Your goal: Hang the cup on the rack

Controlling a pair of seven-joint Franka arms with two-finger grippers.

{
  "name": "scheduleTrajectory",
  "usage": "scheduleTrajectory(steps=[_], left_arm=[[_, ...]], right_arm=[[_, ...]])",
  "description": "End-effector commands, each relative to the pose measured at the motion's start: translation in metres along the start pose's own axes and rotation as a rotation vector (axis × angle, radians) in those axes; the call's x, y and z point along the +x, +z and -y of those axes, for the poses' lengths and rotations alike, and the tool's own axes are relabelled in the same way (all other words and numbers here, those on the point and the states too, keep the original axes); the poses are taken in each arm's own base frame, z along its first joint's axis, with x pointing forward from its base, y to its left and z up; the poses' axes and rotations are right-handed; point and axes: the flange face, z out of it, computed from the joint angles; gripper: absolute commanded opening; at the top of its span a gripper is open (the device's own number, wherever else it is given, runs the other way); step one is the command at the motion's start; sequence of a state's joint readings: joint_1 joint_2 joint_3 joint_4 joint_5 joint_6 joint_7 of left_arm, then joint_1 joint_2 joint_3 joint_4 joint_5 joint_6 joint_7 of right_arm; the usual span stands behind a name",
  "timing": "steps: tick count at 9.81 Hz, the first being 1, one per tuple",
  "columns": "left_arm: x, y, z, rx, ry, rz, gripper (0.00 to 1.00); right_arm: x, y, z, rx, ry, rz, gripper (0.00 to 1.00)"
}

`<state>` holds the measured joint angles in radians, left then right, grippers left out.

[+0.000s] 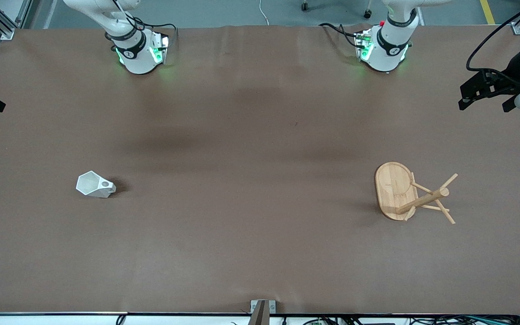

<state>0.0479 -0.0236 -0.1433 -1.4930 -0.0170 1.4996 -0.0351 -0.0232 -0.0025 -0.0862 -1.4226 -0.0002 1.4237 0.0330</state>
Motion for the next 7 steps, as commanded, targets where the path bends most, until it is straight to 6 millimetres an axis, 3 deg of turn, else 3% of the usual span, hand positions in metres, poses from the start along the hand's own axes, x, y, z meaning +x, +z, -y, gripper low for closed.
scheduleTrajectory(steps=[1,7], left_arm=[[0.0070,0.0132,-0.0010,0.016,0.015,0.022,1.00],[0.0063,0.0140,0.0015,0.016,0.016,0.027,1.00]], right_arm=[[-0.0009,-0.0017,-0.0002,-0.018,0.005,0.003,1.00],[0.0002,-0.0003,0.0002,-0.050,-0.012,0.005,1.00]])
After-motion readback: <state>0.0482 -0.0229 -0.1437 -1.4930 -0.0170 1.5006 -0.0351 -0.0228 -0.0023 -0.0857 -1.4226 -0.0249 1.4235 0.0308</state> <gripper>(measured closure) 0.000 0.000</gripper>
